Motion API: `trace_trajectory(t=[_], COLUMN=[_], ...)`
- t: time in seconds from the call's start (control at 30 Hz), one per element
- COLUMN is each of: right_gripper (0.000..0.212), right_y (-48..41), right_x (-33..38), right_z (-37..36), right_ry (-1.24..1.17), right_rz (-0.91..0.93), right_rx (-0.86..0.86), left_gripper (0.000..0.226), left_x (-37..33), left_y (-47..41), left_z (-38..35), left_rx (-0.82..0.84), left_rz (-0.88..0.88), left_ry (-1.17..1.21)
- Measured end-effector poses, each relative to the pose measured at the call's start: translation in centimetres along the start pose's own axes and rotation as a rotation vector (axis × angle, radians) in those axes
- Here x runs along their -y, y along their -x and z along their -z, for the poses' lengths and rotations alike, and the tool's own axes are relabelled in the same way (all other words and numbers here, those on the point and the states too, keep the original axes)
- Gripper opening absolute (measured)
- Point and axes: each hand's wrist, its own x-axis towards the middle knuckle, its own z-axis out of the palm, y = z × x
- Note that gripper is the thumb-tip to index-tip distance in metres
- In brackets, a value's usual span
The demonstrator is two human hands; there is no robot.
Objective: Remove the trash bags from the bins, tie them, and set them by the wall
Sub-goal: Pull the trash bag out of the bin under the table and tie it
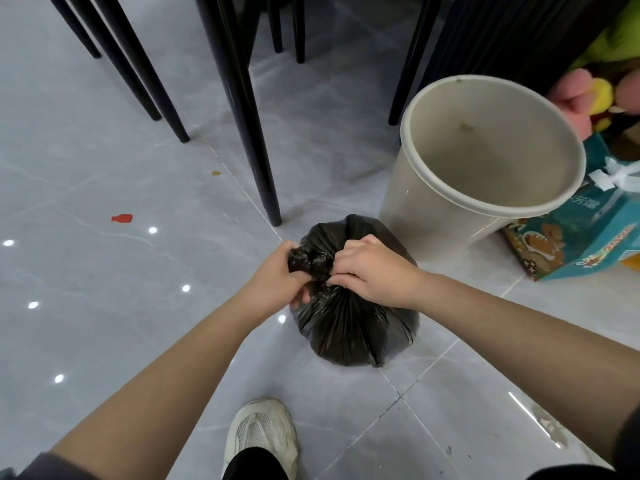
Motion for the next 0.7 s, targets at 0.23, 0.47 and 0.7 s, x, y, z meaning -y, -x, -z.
trace_trajectory(t=[0.23, 0.47, 0.7], right_gripper=[0.026, 0.038, 0.022], right_y=[-0.1, -0.4, -0.3], right_x=[0.4, 0.9, 0.2], right_z=[-0.8, -0.5, -0.9], right_ry=[0.185, 0.239, 0.234], right_rz=[0.065, 0.115, 0.127], right_rx=[-0.034, -0.072, -0.072], left_gripper=[0.041, 0.023, 0.026], left_x=[-0.6, -0.4, 0.1], left_y=[-0.5, 0.3, 0.2], left_z=[0.4, -0.3, -0.3], left_rx=[0.294, 0.238, 0.013], left_rz=[0.525, 0.511, 0.279], left_ry=[0.465, 0.657, 0.199])
